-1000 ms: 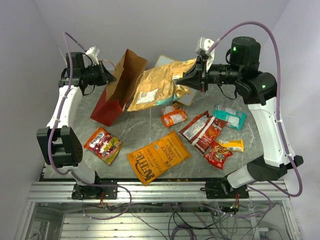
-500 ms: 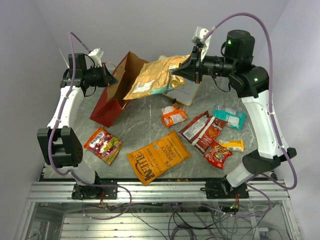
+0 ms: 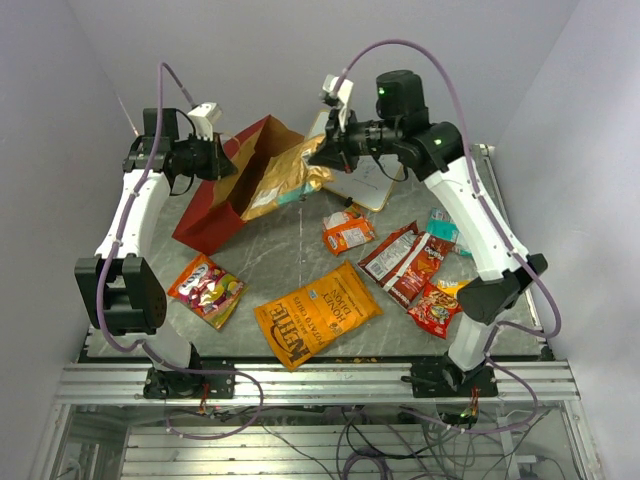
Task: Place the snacks into the paper bag
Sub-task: Place the snack in the paper bag.
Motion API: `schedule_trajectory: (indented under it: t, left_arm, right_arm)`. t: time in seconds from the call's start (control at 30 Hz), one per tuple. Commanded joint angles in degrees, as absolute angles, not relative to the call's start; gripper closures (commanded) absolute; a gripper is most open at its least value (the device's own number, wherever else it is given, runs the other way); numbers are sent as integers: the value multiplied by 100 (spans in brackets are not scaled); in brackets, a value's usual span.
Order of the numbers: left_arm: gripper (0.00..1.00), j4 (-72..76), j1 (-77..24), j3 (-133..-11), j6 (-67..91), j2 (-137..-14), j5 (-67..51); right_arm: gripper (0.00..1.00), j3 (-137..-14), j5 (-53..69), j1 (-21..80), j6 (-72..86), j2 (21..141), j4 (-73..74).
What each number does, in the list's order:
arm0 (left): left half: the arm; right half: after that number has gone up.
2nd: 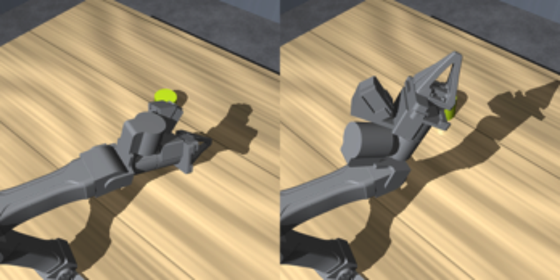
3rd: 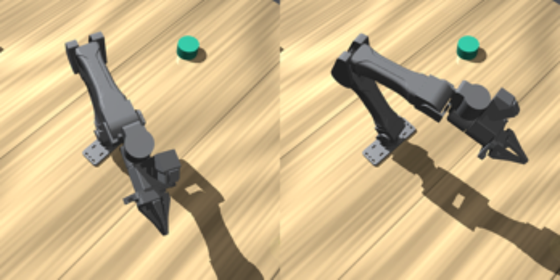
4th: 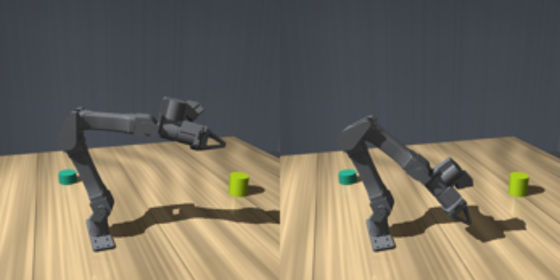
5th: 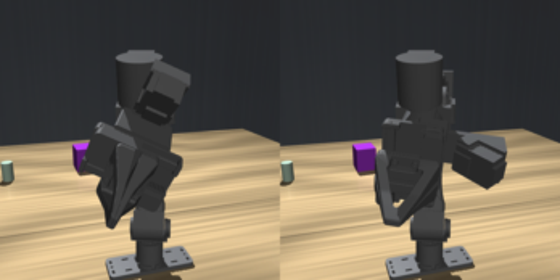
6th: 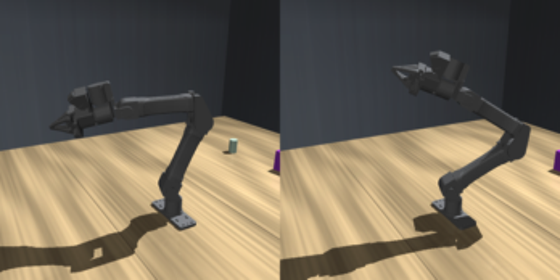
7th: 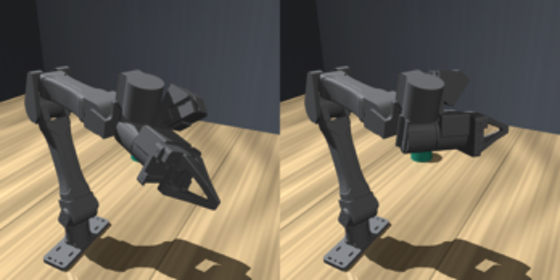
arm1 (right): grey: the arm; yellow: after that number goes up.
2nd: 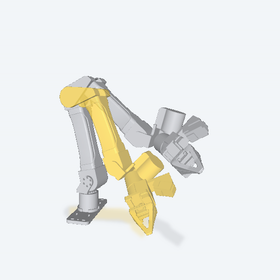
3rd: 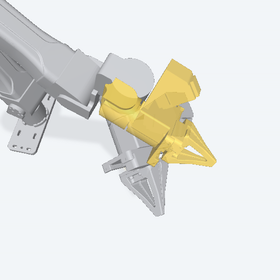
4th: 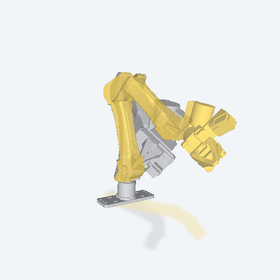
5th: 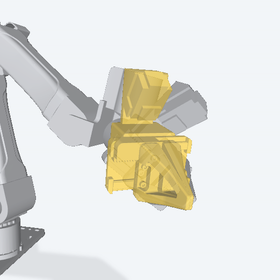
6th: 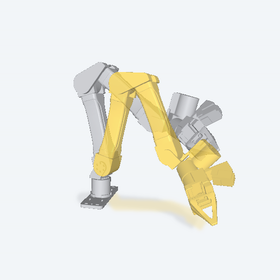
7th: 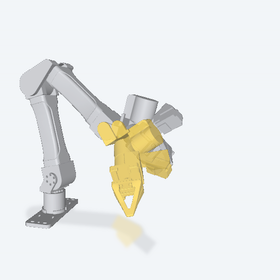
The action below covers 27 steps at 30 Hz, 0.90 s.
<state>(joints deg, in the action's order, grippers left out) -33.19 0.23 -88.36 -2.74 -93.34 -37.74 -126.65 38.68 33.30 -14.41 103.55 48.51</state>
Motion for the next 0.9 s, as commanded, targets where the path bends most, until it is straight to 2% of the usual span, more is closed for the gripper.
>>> schedule_trajectory:
  t: [0.0,0.27,0.5,0.67,0.87]
  left_arm:
    - [92,-3573,-29,-8982,-832,-9325,-3927]
    - [92,-3477,-206,-8923,-977,-9345,-4045]
    - [93,-3244,-252,-8662,-806,-9141,-4187]
    - [93,-3325,-249,-8648,-1230,-9096,-4281]
    - [93,-3674,-247,-8759,-1941,-9201,-4828]
  right_arm:
    - [100,-12901,3918,3455,-1509,10408,4831]
    - [100,-12549,4262,3672,-992,10496,4512]
    - [100,-12141,3522,3686,-527,10658,3791]
    - [100,-12596,4218,3677,-259,11119,3894]
    - [100,-11864,4839,3647,-83,10867,3232]
